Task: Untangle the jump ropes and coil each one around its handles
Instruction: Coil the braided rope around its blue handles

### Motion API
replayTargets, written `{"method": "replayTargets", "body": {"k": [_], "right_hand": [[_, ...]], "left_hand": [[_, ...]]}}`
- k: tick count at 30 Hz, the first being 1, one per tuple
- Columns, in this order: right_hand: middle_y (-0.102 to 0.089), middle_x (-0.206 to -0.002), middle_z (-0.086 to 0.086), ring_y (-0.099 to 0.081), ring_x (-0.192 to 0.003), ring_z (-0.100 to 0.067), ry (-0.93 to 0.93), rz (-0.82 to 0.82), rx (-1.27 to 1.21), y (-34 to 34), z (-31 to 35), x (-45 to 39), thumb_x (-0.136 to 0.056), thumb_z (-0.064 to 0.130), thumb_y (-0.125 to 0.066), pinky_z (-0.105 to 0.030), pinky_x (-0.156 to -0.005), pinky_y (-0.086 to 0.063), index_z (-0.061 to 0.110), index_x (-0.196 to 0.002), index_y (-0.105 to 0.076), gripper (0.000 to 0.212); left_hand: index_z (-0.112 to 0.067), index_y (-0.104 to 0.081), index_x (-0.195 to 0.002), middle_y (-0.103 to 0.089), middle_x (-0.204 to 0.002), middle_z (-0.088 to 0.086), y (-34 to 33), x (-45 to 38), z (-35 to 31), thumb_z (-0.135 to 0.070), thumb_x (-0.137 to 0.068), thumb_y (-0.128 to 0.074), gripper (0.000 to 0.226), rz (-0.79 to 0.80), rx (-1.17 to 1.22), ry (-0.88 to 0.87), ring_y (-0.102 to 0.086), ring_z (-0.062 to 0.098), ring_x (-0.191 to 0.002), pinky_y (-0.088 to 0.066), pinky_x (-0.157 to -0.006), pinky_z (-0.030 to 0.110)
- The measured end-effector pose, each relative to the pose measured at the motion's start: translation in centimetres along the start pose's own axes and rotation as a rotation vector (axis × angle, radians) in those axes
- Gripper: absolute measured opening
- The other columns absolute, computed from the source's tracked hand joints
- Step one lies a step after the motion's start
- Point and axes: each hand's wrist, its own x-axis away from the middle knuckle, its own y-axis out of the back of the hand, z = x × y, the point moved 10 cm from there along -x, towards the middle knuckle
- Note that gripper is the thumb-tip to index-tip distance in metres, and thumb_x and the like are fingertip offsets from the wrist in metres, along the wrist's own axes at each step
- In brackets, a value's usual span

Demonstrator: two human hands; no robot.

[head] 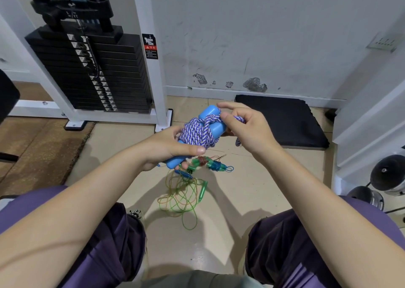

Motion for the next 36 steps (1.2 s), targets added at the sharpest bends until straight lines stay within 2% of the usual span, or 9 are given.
{"method": "replayTargets", "body": {"k": [3,9,14,17,20,26,29,32,36], "right_hand": [[-0.068,-0.114,0.009,-0.07,-0.064,-0.014,-0.007,-0.019,0.034,0.4,-0.8,-0.2,-0.095,0.014,-0.061,-0.025,-0.039,-0.034,0.003,-0.061,-0.049,0.038],[-0.07,-0.115,-0.004,-0.066,-0.056,-0.019,-0.056,0.0,0.01,0.6,-1.7,-0.4,-0.095,0.01,-0.058,-0.021,-0.04,-0.034,-0.001,-0.064,-0.051,0.033],[-0.072,-0.11,-0.004,-0.059,-0.051,-0.016,-0.099,0.062,-0.096,-0.2,-2.2,0.0,-0.095,0.009,-0.059,-0.041,-0.06,-0.04,-0.016,-0.071,-0.054,0.035],[-0.072,-0.106,-0.008,-0.057,-0.056,-0.02,-0.09,0.059,-0.154,-0.1,-1.8,0.1,-0.096,0.006,-0.057,-0.034,-0.061,-0.046,-0.006,-0.059,-0.053,0.038],[-0.071,-0.1,-0.009,-0.057,-0.057,-0.02,-0.079,0.084,-0.203,-0.3,-1.8,0.3,-0.096,0.004,-0.055,-0.023,-0.06,-0.049,-0.003,-0.058,-0.054,0.039],[-0.07,-0.106,-0.013,-0.062,-0.064,-0.024,-0.075,0.135,-0.27,-0.2,-2.1,0.5,-0.098,0.008,-0.054,-0.025,-0.064,-0.053,0.0,-0.056,-0.054,0.042],[-0.07,-0.112,-0.011,-0.063,-0.061,-0.017,-0.078,0.142,-0.264,-0.2,-2.1,0.4,-0.097,0.009,-0.055,-0.024,-0.064,-0.054,-0.002,-0.061,-0.058,0.038],[-0.068,-0.116,-0.016,-0.067,-0.072,-0.014,-0.097,0.122,-0.283,0.4,-2.8,-0.3,-0.097,0.009,-0.056,-0.023,-0.065,-0.055,-0.001,-0.063,-0.061,0.036],[-0.07,-0.107,-0.013,-0.069,-0.084,-0.015,-0.192,0.092,-0.44,0.7,-5.1,-2.9,-0.098,0.007,-0.052,-0.026,-0.07,-0.058,-0.007,-0.07,-0.061,0.032]], "left_hand": [[-0.013,-0.061,-0.096,-0.065,-0.067,0.002,0.3,-0.1,1.1,-0.031,-0.068,-0.089,0.044,-0.027,-0.078,0.063,-0.056,0.015,-0.048,-0.046,-0.043,0.024],[-0.013,-0.065,-0.083,-0.063,-0.063,0.004,1.4,-0.1,0.2,-0.022,-0.072,-0.086,0.025,-0.134,-0.118,-0.04,-0.05,0.013,-0.044,-0.044,-0.045,0.024],[-0.012,-0.064,-0.079,-0.064,-0.063,0.008,2.0,0.0,0.1,-0.027,-0.062,-0.089,0.033,-0.145,-0.114,-0.064,-0.046,0.017,-0.042,-0.04,-0.053,0.029],[-0.014,-0.064,-0.077,-0.063,-0.063,0.01,2.0,-0.2,0.4,-0.034,-0.05,-0.092,0.043,-0.109,-0.097,-0.056,-0.045,0.017,-0.038,-0.039,-0.05,0.027],[-0.015,-0.065,-0.078,-0.063,-0.063,0.012,1.9,-0.4,0.8,-0.033,-0.053,-0.094,0.042,-0.06,-0.101,-0.034,-0.046,0.018,-0.037,-0.039,-0.041,0.023],[-0.012,-0.062,-0.089,-0.064,-0.065,0.001,1.4,-0.5,1.0,-0.044,-0.048,-0.086,0.056,0.004,-0.092,-0.018,-0.055,0.019,-0.056,-0.041,-0.036,0.022],[-0.011,-0.062,-0.093,-0.066,-0.07,0.011,1.9,-0.6,1.5,-0.05,-0.05,-0.085,0.063,-0.058,-0.108,-0.013,-0.057,0.024,-0.06,-0.042,-0.038,0.024],[-0.006,-0.057,-0.09,-0.066,-0.062,0.013,3.5,-0.9,2.0,-0.066,-0.053,-0.084,0.076,-0.184,-0.147,0.051,-0.052,0.022,-0.042,-0.039,-0.039,0.023],[-0.011,-0.049,-0.075,-0.06,-0.051,0.011,5.0,-3.8,2.1,-0.06,-0.068,-0.071,0.054,-0.296,-0.036,0.078,-0.039,0.016,-0.032,-0.029,-0.037,0.02]]}}
